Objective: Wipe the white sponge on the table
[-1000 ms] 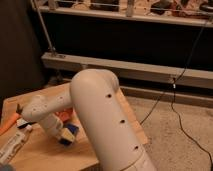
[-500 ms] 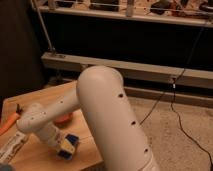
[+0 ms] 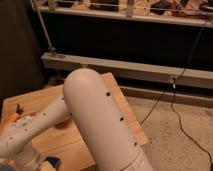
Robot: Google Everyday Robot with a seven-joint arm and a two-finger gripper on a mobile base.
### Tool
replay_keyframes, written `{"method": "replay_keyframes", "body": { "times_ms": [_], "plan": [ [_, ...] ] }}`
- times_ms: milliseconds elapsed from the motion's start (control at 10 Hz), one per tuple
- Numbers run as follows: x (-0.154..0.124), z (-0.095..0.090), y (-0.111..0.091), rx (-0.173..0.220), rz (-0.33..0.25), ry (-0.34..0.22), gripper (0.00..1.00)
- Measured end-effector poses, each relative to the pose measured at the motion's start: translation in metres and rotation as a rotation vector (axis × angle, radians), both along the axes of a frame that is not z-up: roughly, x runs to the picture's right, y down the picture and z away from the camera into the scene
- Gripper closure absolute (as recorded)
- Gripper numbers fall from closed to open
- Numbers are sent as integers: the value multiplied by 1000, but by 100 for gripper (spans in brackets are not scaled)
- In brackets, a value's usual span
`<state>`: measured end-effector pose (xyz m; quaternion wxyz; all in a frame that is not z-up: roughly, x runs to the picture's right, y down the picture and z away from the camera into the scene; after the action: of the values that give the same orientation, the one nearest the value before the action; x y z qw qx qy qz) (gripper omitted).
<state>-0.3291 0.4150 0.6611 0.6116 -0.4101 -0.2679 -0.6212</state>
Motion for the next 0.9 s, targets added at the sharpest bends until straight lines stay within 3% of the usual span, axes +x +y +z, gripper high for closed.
{"method": "replay_keyframes", "body": {
  "times_ms": [300, 900],
  "plan": [
    [-31, 9, 1, 1, 11, -50, 86],
    [-66, 46, -27, 55, 57, -76, 86]
  ]
}}
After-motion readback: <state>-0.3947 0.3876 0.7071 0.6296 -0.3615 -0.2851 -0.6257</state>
